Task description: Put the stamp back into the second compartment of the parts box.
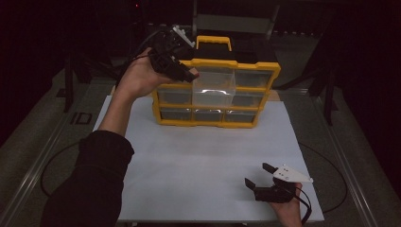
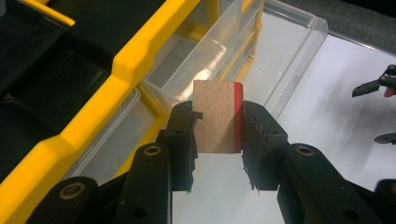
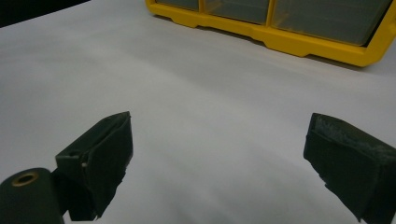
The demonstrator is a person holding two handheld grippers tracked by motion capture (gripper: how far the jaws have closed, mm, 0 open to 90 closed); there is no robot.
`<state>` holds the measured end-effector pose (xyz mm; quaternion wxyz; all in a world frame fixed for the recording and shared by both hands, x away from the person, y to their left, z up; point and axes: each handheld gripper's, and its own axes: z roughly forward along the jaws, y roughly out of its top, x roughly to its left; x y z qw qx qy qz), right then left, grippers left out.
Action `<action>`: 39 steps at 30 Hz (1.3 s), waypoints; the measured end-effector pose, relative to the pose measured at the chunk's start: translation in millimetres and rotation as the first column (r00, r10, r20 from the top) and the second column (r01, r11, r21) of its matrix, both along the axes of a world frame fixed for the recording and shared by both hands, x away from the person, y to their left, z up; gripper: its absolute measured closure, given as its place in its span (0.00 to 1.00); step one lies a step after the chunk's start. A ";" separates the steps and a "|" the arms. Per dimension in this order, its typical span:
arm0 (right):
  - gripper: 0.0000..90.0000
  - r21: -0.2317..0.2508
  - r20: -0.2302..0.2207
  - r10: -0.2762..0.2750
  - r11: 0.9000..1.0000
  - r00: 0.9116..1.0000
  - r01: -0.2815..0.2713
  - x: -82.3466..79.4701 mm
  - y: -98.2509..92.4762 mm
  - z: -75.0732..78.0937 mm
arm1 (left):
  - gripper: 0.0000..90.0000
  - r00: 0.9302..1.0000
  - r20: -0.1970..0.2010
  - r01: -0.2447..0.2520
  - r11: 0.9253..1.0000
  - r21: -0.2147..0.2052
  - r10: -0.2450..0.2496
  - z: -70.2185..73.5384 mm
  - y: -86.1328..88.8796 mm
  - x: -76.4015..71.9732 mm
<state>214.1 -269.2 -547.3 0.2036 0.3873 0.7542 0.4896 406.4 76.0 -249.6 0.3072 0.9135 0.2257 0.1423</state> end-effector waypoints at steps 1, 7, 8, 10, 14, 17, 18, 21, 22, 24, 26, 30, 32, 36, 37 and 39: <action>0.09 0.000 0.000 0.000 1.000 1.000 0.000 0.0 0.0 0.0 | 0.74 1.000 0.000 0.001 1.000 0.000 -0.001 0.6 -1.8 0.1; 0.09 0.001 -0.002 -0.005 1.000 1.000 0.005 0.0 0.6 0.0 | 0.74 1.000 0.001 0.013 1.000 0.000 -0.013 0.8 -12.7 -0.3; 0.09 0.001 -0.002 -0.005 1.000 1.000 0.005 0.0 0.6 0.0 | 0.74 1.000 0.001 0.013 1.000 0.000 -0.013 0.8 -12.7 -0.3; 0.09 -0.002 -0.002 -0.005 1.000 1.000 0.005 -0.1 0.8 -0.1 | 0.74 1.000 -0.001 0.016 1.000 0.001 -0.016 0.0 -15.2 0.2; 0.09 -0.004 -0.001 -0.005 1.000 1.000 0.005 0.0 0.8 -0.2 | 0.74 1.000 -0.008 0.013 1.000 -0.001 -0.013 -3.5 -20.4 2.2; 0.09 -0.004 -0.001 -0.005 1.000 1.000 0.005 0.1 0.5 -0.2 | 0.74 1.000 -0.015 0.015 1.000 -0.003 -0.015 -5.1 -23.2 2.9; 0.09 -0.004 -0.001 -0.005 1.000 1.000 0.005 0.1 0.5 -0.2 | 0.74 1.000 -0.017 0.016 1.000 -0.003 -0.016 -5.7 -24.2 3.1; 0.09 -0.006 -0.001 -0.006 1.000 1.000 0.006 -0.1 0.7 -0.2 | 0.74 0.999 -0.027 0.020 1.000 -0.003 -0.020 -9.5 -29.6 4.4; 0.09 -0.006 -0.001 -0.006 1.000 1.000 0.006 -0.1 0.7 -0.2 | 0.74 0.999 -0.027 0.020 1.000 -0.003 -0.020 -9.5 -29.6 4.4; 0.09 -0.005 -0.001 -0.007 1.000 1.000 0.007 -0.2 0.6 0.0 | 0.74 0.999 -0.032 0.020 1.000 -0.001 -0.020 -11.1 -31.4 5.1; 0.09 -0.003 -0.002 -0.007 1.000 1.000 0.007 -0.3 0.4 0.1 | 0.74 0.999 -0.038 0.019 1.000 -0.009 -0.019 -12.3 -32.4 5.7; 0.09 -0.001 0.000 -0.008 1.000 1.000 0.008 -0.5 0.0 0.2 | 0.73 0.999 -0.044 0.004 1.000 -0.014 -0.004 -14.2 -33.1 7.6; 0.09 -0.001 0.000 -0.009 1.000 1.000 0.009 -0.5 -0.1 0.2 | 0.64 0.999 -0.047 -0.007 1.000 -0.024 0.006 -14.2 -32.4 8.4; 0.09 -0.002 -0.001 -0.008 1.000 1.000 0.008 -0.5 -0.1 0.1 | 0.27 0.997 -0.060 -0.052 0.999 -0.016 0.051 -15.6 -29.8 9.8; 0.09 -0.002 -0.001 -0.008 1.000 1.000 0.008 -0.5 -0.1 0.1 | 0.27 0.996 -0.056 -0.067 0.998 -0.011 0.067 -15.8 -29.2 10.0; 0.09 -0.002 -0.002 -0.008 1.000 1.000 0.008 -0.5 0.1 0.2 | 0.18 0.995 -0.045 -0.092 0.996 -0.011 0.091 -15.6 -27.0 10.6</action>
